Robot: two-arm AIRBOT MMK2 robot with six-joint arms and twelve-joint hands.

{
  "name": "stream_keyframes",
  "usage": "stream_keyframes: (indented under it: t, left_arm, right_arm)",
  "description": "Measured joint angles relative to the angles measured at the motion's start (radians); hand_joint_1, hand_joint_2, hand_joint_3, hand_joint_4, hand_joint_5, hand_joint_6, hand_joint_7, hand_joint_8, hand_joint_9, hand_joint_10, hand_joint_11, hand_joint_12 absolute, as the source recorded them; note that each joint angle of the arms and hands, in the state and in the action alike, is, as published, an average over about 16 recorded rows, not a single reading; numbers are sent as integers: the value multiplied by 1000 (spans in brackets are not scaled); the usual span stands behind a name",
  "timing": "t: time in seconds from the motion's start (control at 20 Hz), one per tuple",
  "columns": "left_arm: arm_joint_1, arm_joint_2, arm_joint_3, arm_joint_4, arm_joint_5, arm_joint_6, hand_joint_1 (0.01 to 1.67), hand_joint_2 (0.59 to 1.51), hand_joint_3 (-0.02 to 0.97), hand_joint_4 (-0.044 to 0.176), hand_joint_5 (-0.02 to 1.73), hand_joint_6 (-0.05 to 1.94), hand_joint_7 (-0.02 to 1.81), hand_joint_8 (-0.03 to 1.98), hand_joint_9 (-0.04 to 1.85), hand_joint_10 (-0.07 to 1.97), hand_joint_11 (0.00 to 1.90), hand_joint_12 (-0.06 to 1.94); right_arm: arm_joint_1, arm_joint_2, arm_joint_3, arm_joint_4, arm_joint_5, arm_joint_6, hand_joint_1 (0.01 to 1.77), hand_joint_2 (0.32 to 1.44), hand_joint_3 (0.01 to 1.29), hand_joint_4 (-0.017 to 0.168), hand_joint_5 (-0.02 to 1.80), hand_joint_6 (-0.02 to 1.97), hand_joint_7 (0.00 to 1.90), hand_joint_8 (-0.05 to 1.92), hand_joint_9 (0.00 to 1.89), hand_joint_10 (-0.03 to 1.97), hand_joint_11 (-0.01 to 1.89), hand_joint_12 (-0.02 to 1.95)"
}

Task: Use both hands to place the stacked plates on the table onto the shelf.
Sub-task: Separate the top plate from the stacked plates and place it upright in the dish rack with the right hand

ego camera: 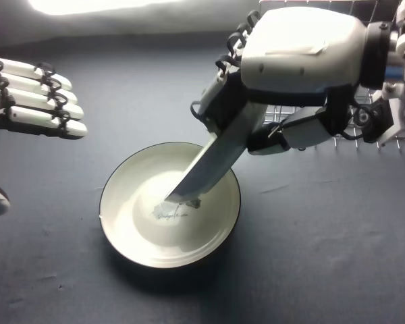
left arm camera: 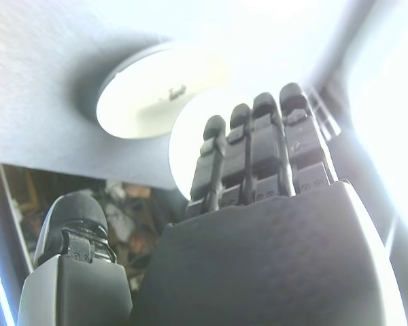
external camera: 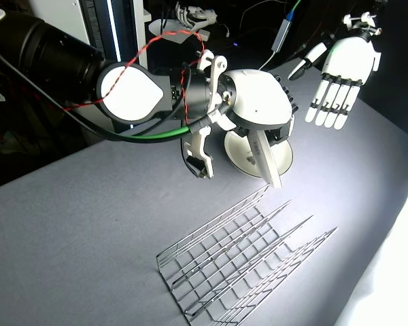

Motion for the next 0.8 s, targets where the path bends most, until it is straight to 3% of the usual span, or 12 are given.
stream_keyframes:
  t: [0.4, 0.8]
  left_arm:
    - [-45, 32, 1, 53, 4, -49, 14, 1102, 1, 0, 102, 19, 93, 4, 82, 6, 16, 136]
    - [-68, 28, 7, 36, 12, -53, 14, 1102, 1, 0, 100, 19, 95, 4, 82, 7, 15, 132]
  right_arm:
    - [39, 16, -18, 100, -10, -1, 1357, 999, 11, -7, 893, 1047, 1027, 772, 1038, 1104, 935, 1358]
    - [84, 2, -10, 260, -56, -2, 1358, 999, 11, -7, 891, 1048, 1032, 761, 1041, 1102, 948, 1376]
